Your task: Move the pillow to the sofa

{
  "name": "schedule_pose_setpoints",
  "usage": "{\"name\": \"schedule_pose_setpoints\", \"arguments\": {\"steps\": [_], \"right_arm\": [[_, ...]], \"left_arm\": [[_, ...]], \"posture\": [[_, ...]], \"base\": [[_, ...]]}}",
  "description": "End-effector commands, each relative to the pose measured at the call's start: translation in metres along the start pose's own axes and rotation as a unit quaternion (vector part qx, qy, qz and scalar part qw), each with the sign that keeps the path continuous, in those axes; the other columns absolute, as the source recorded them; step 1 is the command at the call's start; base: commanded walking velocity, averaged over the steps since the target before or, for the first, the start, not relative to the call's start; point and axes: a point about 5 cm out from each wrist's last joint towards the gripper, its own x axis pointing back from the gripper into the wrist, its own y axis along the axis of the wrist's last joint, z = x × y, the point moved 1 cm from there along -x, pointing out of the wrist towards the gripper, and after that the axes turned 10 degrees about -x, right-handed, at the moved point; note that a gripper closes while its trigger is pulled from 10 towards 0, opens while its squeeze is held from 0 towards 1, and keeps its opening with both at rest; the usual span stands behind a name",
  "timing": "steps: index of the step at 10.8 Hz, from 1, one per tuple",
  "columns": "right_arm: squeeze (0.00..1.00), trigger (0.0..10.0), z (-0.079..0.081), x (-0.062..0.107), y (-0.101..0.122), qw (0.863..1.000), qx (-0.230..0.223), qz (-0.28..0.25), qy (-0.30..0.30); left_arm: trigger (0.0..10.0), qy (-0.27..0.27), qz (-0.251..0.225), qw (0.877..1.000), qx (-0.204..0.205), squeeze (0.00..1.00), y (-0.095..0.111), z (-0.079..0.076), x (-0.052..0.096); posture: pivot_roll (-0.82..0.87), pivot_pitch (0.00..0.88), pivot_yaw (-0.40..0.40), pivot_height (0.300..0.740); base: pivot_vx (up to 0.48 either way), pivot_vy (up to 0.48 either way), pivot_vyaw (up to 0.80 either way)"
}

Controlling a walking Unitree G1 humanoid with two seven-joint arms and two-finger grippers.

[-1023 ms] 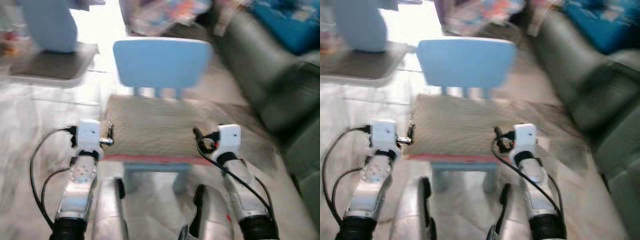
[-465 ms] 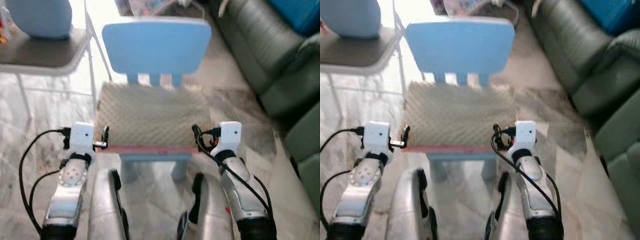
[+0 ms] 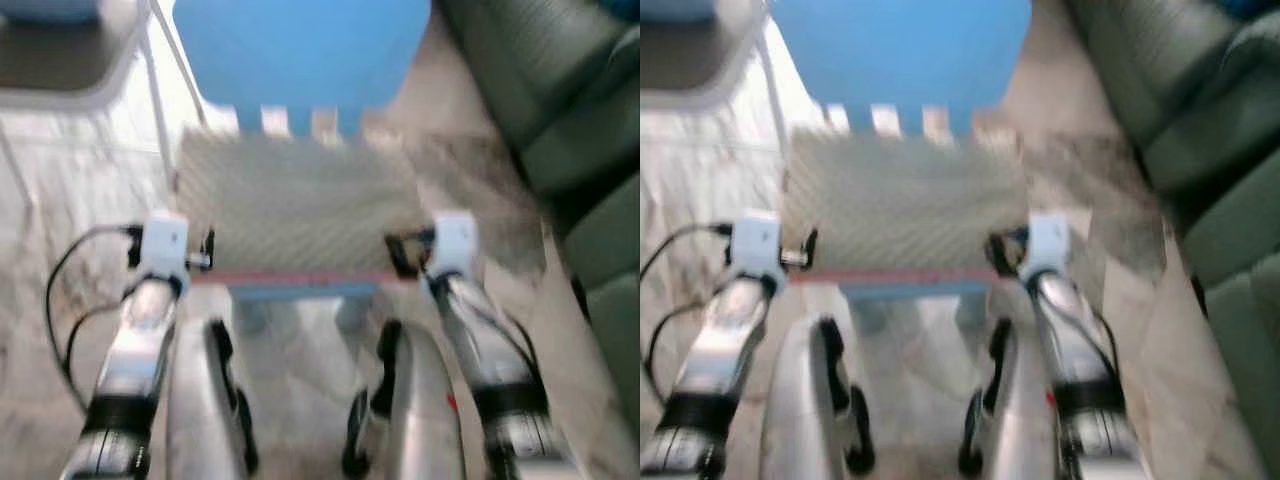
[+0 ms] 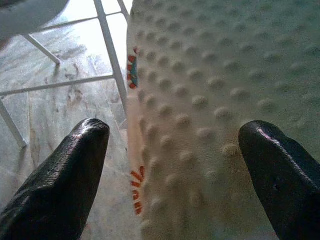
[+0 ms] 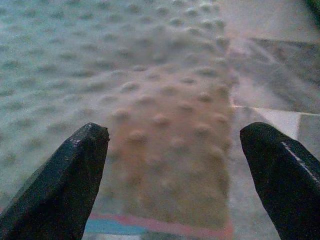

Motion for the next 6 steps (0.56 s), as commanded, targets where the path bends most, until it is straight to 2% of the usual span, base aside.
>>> {"name": "schedule_pose_setpoints", "arguments": {"steps": [1, 2, 3, 4, 5, 6], "right_arm": [[1.00, 10.0, -0.007, 0.001, -0.010, 1.000, -0.008, 0.017, -0.006], [0.96, 10.0, -0.002, -0.006, -0.005, 1.000, -0.005, 0.009, 0.003], [0.70, 10.0, 0.003, -0.014, 0.000, 1.000, 0.005, 0.006, 0.007], [0.03, 10.0, 0.006, -0.023, 0.001, 1.000, 0.001, 0.014, 0.006], [0.00, 10.0, 0.008, -0.030, 0.001, 1.000, 0.001, 0.022, 0.003], [0.00, 10.0, 0.010, -0.034, -0.001, 1.000, -0.004, 0.030, -0.004]], "left_arm": [[10.0, 0.007, 0.012, 1.000, -0.006, 1.00, -0.009, 0.000, 0.001], [10.0, 0.018, 0.004, 1.000, -0.010, 0.50, -0.005, 0.003, -0.004], [10.0, 0.026, 0.008, 1.000, 0.000, 0.00, -0.003, 0.005, -0.011], [10.0, 0.027, 0.011, 1.000, 0.000, 0.00, -0.003, 0.003, -0.020], [10.0, 0.020, 0.021, 1.000, 0.003, 0.00, -0.005, -0.001, -0.026], [10.0, 0.007, 0.038, 0.999, 0.024, 0.00, -0.009, -0.007, -0.029]], "posture": [[-0.01, 0.395, -0.087, 0.530], [-0.01, 0.403, -0.095, 0.530], [-0.01, 0.409, -0.099, 0.530], [0.00, 0.414, -0.101, 0.530], [0.01, 0.417, -0.100, 0.530], [0.01, 0.416, -0.100, 0.530]], "base": [[0.000, 0.000, 0.00], [0.000, 0.000, 0.00], [0.000, 0.000, 0.00], [0.000, 0.000, 0.00], [0.000, 0.000, 0.00], [0.000, 0.000, 0.00]]}}
